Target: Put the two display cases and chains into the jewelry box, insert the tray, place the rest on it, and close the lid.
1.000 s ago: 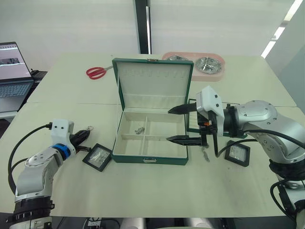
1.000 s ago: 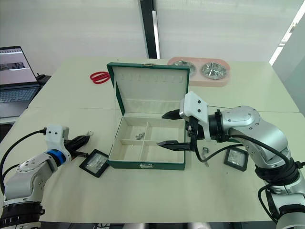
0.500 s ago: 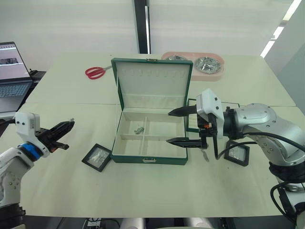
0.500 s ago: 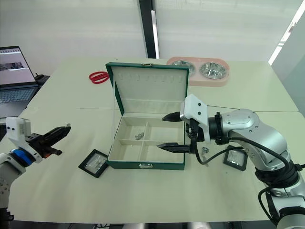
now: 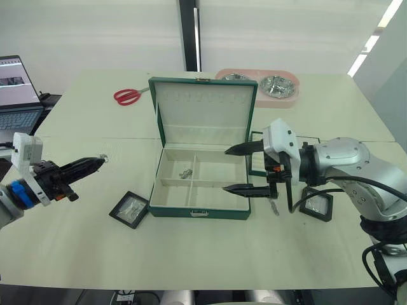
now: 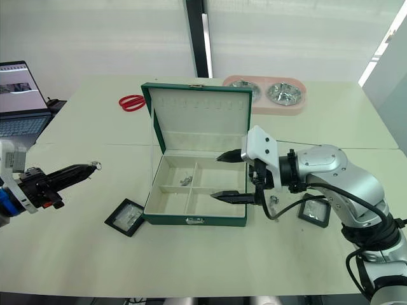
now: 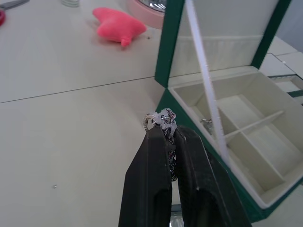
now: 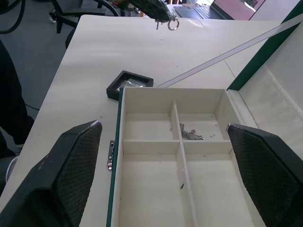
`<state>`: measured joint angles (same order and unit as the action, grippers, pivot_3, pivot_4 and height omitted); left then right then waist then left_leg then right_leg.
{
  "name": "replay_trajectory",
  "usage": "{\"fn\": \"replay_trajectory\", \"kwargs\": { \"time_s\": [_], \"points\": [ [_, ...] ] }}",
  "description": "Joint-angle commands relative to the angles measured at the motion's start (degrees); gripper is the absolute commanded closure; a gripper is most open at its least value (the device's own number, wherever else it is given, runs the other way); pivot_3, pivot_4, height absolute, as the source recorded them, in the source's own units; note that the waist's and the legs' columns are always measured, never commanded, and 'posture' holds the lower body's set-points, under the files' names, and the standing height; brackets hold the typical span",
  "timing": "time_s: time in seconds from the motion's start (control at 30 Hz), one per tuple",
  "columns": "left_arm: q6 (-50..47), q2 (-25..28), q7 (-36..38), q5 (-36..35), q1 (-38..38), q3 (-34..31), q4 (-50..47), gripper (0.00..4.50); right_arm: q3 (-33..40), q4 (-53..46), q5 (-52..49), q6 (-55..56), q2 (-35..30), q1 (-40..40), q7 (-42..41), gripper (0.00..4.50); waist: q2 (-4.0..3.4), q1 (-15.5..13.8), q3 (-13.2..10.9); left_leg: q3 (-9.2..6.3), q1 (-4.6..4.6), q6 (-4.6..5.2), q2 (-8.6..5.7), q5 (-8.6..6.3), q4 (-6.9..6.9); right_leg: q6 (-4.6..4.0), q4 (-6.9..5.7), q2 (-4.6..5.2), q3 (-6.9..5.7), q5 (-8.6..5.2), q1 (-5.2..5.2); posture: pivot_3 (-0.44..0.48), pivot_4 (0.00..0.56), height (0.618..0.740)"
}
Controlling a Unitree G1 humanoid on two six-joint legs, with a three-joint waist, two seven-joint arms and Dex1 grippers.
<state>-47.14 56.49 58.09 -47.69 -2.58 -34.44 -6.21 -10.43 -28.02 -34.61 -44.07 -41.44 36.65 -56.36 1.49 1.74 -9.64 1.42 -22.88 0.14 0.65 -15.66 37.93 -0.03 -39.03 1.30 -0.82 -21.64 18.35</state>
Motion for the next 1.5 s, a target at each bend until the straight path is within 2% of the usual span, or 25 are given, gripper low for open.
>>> {"fn": "replay_trajectory", "kwargs": {
  "time_s": [0.03, 0.17, 0.33, 0.47, 0.7, 0.83, 1.1, 1.23, 1.5],
  "points": [
    [-3.4, 4.5, 3.3, -3.9, -1.0, -1.4, -5.4, 4.49, 2.4, -1.0, -0.6, 1.2, -1.3, -0.2, -1.2, 0.00, -0.02, 0.0, 0.0, 0.01, 0.01, 0.00, 0.00, 0.00, 0.00, 0.00, 0.00, 0.00, 0.01, 0.00, 0.00, 0.000, 0.150, 0.740],
    [-4.7, 7.4, 4.9, -5.0, -3.0, 1.8, -9.4, 4.49, 2.7, -0.7, -0.3, 1.5, -1.9, -0.7, -1.6, 0.00, -0.08, 0.0, -0.1, 0.01, 0.01, 0.00, 0.00, 0.00, -0.01, 0.00, 0.00, 0.00, 0.02, 0.00, 0.01, 0.000, 0.150, 0.740],
    [-6.6, 6.4, 3.0, -8.1, -9.1, 7.9, -14.8, 4.49, 2.8, -0.8, -0.1, 1.7, -1.9, -1.2, -1.2, 0.00, -0.07, -0.1, -0.1, 0.01, -0.01, 0.00, -0.01, 0.00, 0.00, 0.00, -0.01, 0.00, 0.02, 0.00, 0.00, 0.000, 0.150, 0.740],
    [-4.6, 5.0, 0.7, -4.1, -13.1, 15.4, -15.8, 4.49, 2.9, -1.5, 0.2, 1.7, -2.2, -1.9, -0.6, 0.00, -0.10, -0.1, -0.1, 0.04, -0.02, 0.00, -0.03, 0.00, -0.01, 0.00, 0.00, -0.01, 0.03, 0.00, 0.01, 0.000, 0.150, 0.740],
    [1.3, 3.2, -0.2, 6.3, -15.0, 27.0, -15.7, 4.49, 2.8, -2.5, 1.0, 1.6, -3.5, -3.1, -0.1, 0.00, -0.08, -0.1, -0.2, 0.06, -0.02, 0.00, -0.04, 0.00, 0.00, 0.00, -0.01, -0.03, 0.06, 0.00, 0.01, 0.000, 0.150, 0.740],
    [6.2, 4.3, 0.7, 14.4, -14.8, 33.1, -15.3, 4.49, 2.9, -3.4, 1.2, 1.4, -4.0, -3.9, 0.2, 0.00, -0.08, -0.1, -0.2, 0.08, -0.03, 0.00, -0.04, 0.00, 0.00, 0.00, 0.00, -0.03, 0.07, 0.00, 0.01, 0.000, 0.150, 0.740],
    [10.0, 5.3, 3.0, 21.3, -14.3, 36.9, -15.8, 4.49, 3.2, -4.2, 1.1, 1.1, -4.2, -4.7, 0.8, 0.00, -0.08, -0.1, -0.2, 0.07, -0.04, 0.00, -0.04, 0.00, 0.00, 0.00, 0.00, -0.04, 0.07, 0.00, 0.02, 0.000, 0.150, 0.740],
    [5.4, 4.3, 3.6, 18.0, -15.8, 36.0, -16.9, 4.49, 3.3, -4.3, 1.0, 1.1, -4.2, -4.8, 1.0, 0.00, -0.07, -0.1, -0.2, 0.06, -0.04, 0.00, -0.03, 0.00, 0.00, 0.00, -0.01, -0.04, 0.06, 0.00, 0.02, 0.000, 0.150, 0.740],
    [4.0, 4.7, 5.5, 16.4, -17.7, 33.9, -16.6, 1.99, 3.5, -4.7, 0.6, 0.8, -4.3, -5.0, 1.2, 0.00, -0.07, -0.1, -0.2, 0.06, -0.04, 0.00, -0.03, 0.01, 0.01, 0.00, -0.02, -0.05, 0.06, 0.00, 0.02, 0.000, 0.150, 0.740]
  ]
}}
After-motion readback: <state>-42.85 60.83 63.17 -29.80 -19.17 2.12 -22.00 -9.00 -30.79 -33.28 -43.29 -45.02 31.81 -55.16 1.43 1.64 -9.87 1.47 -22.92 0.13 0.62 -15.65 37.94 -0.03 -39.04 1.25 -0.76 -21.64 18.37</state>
